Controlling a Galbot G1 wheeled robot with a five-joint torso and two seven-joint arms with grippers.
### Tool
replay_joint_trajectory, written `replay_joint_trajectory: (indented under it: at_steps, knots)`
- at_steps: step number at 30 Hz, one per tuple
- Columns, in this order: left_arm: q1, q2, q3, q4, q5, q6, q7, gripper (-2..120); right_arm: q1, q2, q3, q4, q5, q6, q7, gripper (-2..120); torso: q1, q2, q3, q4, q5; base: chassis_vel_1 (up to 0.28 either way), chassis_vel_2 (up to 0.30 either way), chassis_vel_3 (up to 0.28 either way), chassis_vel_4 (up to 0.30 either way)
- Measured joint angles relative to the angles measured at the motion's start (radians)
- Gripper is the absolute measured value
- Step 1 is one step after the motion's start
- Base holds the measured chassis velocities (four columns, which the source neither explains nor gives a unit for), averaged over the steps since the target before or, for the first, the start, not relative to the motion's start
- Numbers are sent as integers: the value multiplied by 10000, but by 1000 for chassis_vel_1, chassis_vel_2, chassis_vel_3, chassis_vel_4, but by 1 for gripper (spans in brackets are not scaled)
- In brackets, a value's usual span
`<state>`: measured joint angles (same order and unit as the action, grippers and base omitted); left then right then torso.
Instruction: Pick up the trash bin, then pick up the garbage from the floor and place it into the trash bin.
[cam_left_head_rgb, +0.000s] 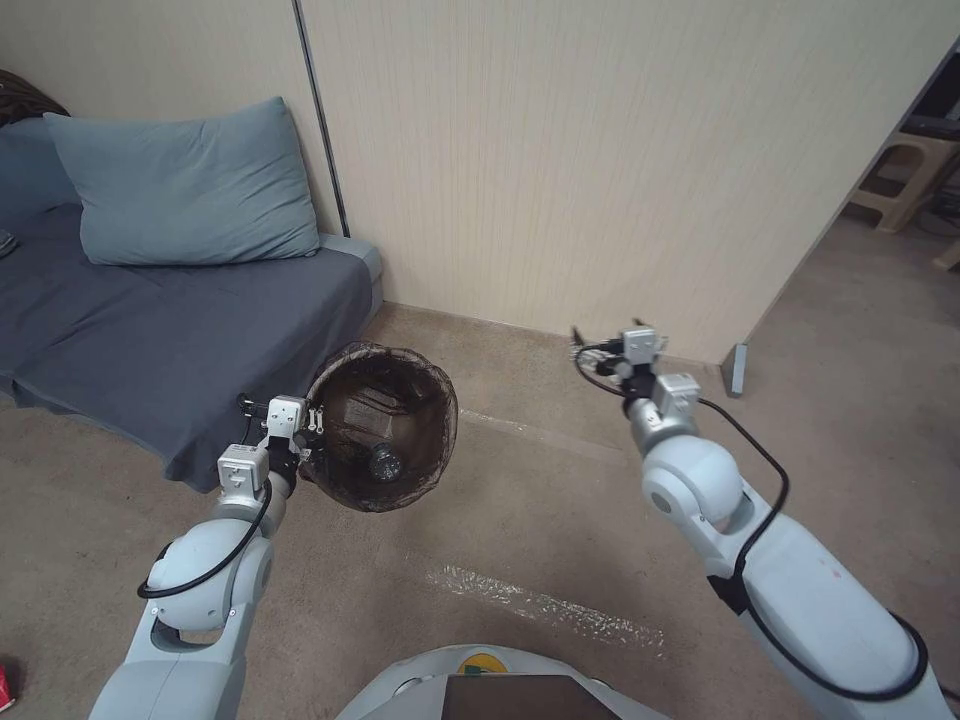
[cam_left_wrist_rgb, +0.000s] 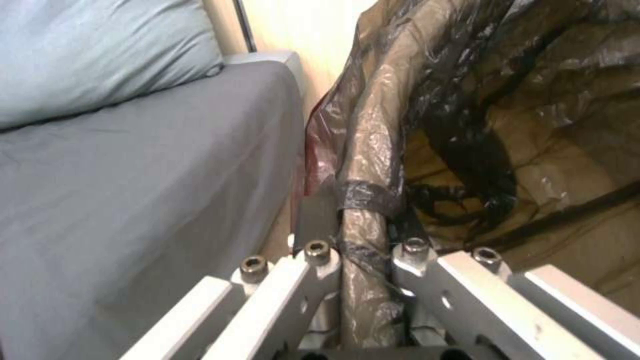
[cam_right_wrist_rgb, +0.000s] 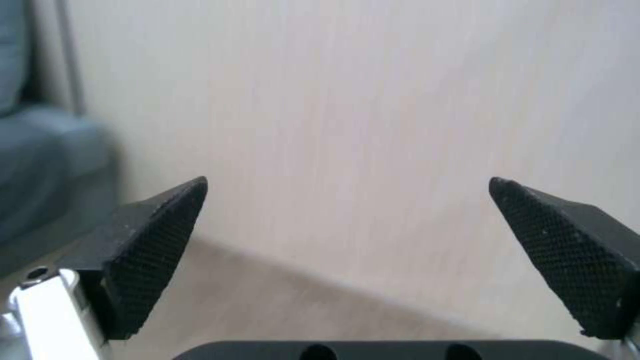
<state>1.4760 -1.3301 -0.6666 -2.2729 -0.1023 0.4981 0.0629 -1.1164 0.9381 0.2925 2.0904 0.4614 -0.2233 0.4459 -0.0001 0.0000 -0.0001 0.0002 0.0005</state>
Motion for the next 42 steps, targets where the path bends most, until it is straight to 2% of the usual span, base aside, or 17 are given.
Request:
replay_joint_trajectory:
  at_steps: [1,2,4,5,6,8,9,10,13,16,26,42]
  knots:
    - [34,-13,-5,-8,-2,-29,-9,3,-521,176,512,21,-308,413,-213,100,0,0,0,2,-5,0,0,0,0]
    - [34,-13,-5,-8,-2,-29,-9,3,-521,176,512,21,-308,413,-213,100,0,0,0,2,-5,0,0,0,0]
    - [110,-59,-6,-26,-8,-82,-22,3,-1478,570,1204,122,-748,1429,-477,100,0,0,0,-6,-2,0,0,0,0]
    - [154,-96,17,-48,-7,-117,-56,3,-1952,881,1569,133,-1482,1945,-641,100,0,0,0,-3,-5,0,0,0,0]
    - [154,-96,17,-48,-7,-117,-56,3,-1952,881,1569,133,-1482,1945,-641,100,0,0,0,-3,-5,0,0,0,0]
    - [218,-175,64,-63,-13,-208,-122,3,-2593,1622,2127,107,-2747,2853,-1059,100,0,1,0,-1,-8,0,0,0,0]
    - [249,-212,82,-80,-12,-248,-148,3,-2932,2165,2356,154,-3204,3049,-1261,100,0,0,0,-1,-5,0,0,0,0]
    - [249,-212,82,-80,-12,-248,-148,3,-2932,2165,2356,154,-3204,3049,-1261,100,0,0,0,-1,-5,0,0,0,0]
    - [285,-232,128,-73,-4,-445,-207,3,-3557,3070,2521,184,-3610,3314,-1428,100,-1,0,0,-4,-10,0,0,0,0]
    - [286,-239,135,-20,-4,-594,-239,3,-3637,3346,2555,-16,-3806,3607,-1423,100,0,0,0,0,-5,0,0,0,0]
    - [440,-247,175,-38,-32,-829,-296,3,-3733,3833,2834,-240,-3944,4011,-1248,100,0,0,1,-1,-6,0,0,0,0]
    - [581,-316,253,-134,-13,-870,-360,3,-3718,3690,2711,-65,-3867,3904,-1652,100,0,0,1,-3,-5,0,0,0,0]
